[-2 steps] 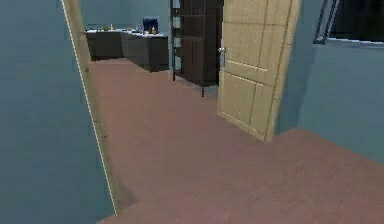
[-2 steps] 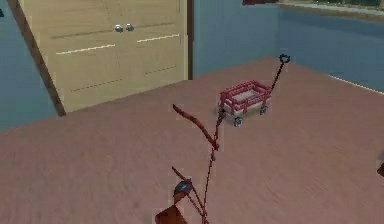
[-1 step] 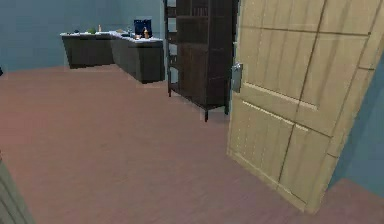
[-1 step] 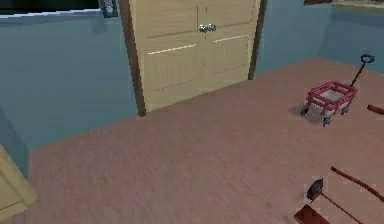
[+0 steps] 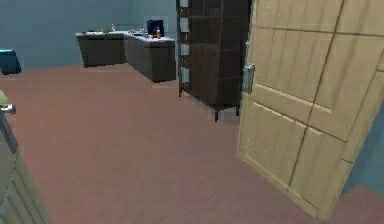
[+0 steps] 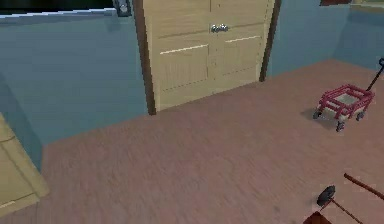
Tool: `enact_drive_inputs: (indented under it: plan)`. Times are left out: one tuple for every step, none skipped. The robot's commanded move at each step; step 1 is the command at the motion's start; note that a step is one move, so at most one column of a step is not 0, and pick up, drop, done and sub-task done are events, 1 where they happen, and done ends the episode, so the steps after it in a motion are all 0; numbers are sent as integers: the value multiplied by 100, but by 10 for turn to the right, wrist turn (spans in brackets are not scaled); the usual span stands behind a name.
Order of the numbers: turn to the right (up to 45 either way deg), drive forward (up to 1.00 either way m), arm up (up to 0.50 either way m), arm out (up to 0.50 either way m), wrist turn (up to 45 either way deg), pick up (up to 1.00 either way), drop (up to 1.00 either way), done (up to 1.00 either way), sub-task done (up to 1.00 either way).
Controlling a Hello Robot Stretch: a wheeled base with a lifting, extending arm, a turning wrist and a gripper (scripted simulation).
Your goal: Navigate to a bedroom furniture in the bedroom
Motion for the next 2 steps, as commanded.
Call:
enact_drive_inputs:
  plan:
    - [0,20,0,0,0,0,0,0,0]
    - [-240,0,0,0,0,0,0,0,0]
